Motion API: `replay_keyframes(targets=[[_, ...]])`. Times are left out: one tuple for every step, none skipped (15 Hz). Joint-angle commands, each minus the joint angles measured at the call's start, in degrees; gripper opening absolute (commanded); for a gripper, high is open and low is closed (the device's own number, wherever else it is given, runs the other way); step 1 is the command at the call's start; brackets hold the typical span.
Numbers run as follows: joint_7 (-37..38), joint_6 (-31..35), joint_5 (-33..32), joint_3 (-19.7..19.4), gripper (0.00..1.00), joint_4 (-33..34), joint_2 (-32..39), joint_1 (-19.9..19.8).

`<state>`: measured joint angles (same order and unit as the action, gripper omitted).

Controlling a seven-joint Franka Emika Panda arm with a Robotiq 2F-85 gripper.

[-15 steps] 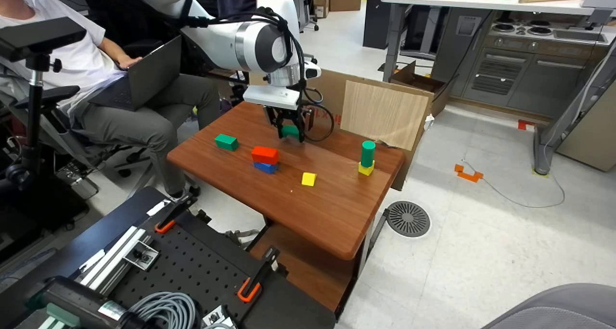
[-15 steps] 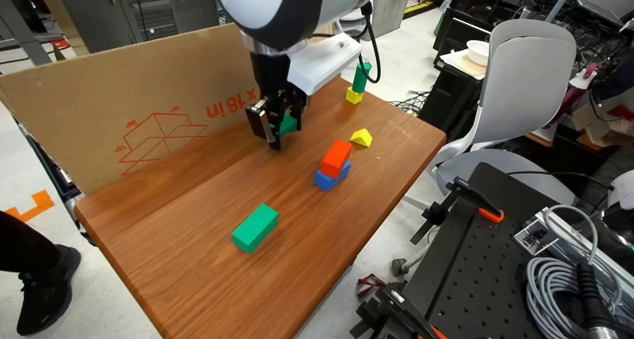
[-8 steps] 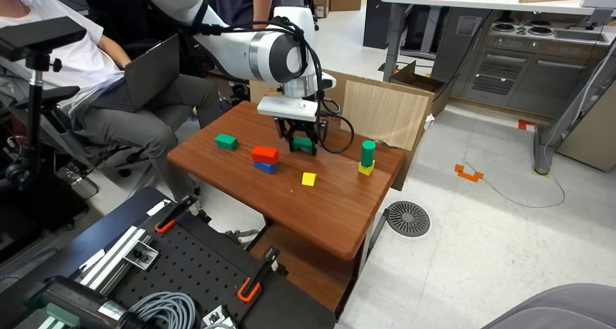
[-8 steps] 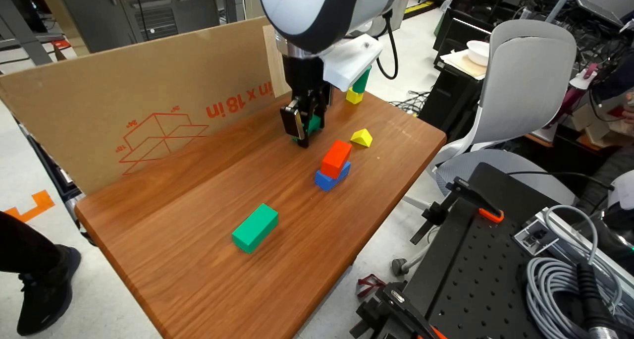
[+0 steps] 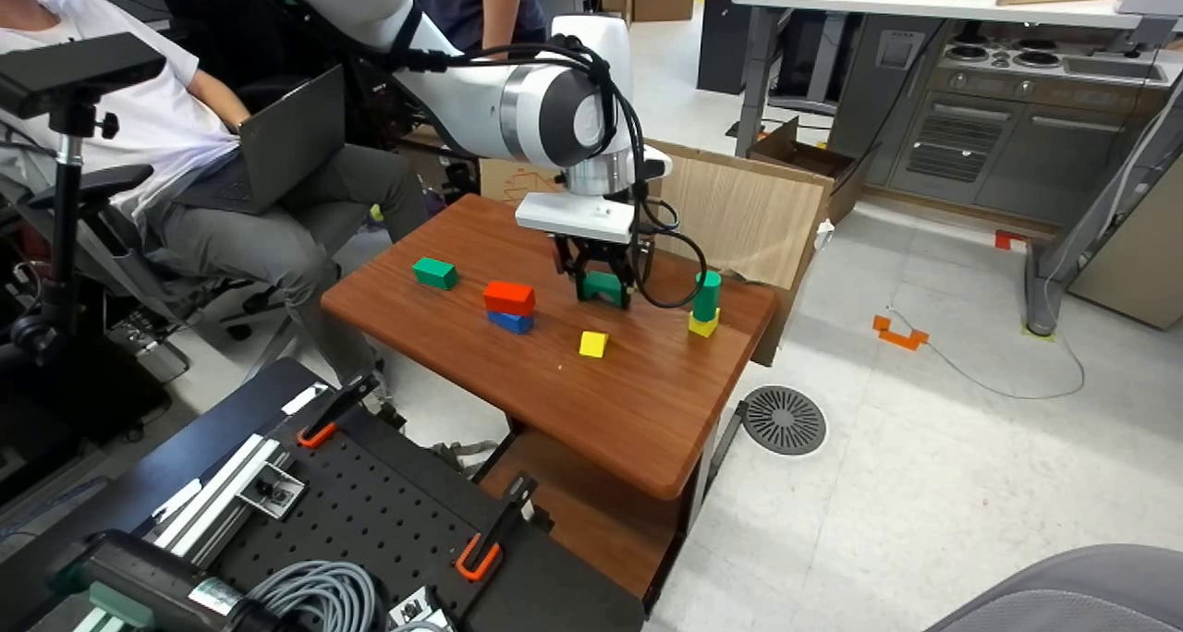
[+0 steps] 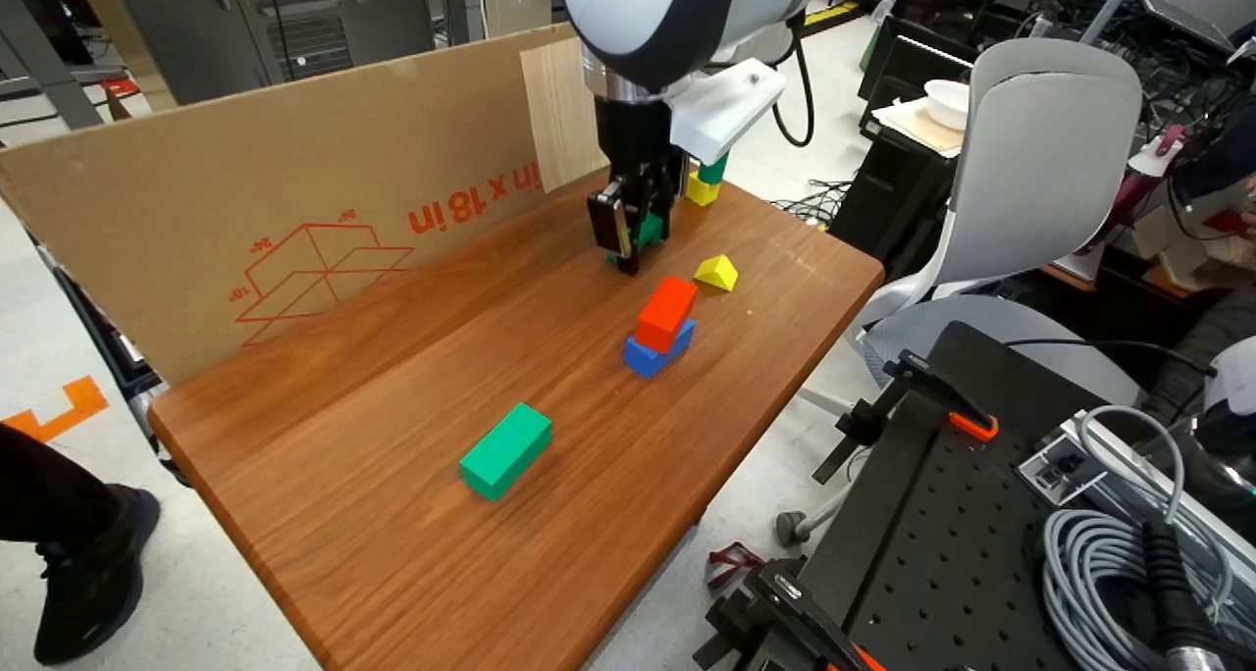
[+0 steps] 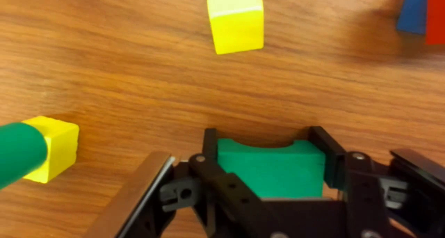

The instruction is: Move the Green curved block to the right

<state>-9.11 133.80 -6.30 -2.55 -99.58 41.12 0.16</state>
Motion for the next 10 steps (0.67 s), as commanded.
replay_keyframes(targets=[[1.35, -2.08, -1.58, -1.56, 0.42, -0.63, -0.38, -1.23], [1.84, -1.99, -1.66, -1.96, 0.42, -0.71, -0.40, -1.29], [1.97, -2.19, -1.60, -2.16, 0.42, -0.68, -0.35, -1.44], [2.30, -2.31, -1.74, -2.49, 0.42, -0.67, -0.26, -1.39], [2.47, -2.45, -1.67, -2.58, 0.42, -0.65, -0.13, -1.42], [2.77, -2.83, -1.52, -2.62, 0.92, -0.52, -0.02, -1.42], [3.48, -3.17, -1.53, -2.77, 0.92, -0.38, 0.15, -1.22], [4.17, -3.34, -1.73, -3.07, 0.98, -0.26, 0.45, -1.03], [4.57, -3.72, -1.70, -3.16, 1.00, -0.08, 0.84, -1.00], [4.99, -3.71, -1.97, -3.43, 1.00, -0.11, 1.06, -0.80]])
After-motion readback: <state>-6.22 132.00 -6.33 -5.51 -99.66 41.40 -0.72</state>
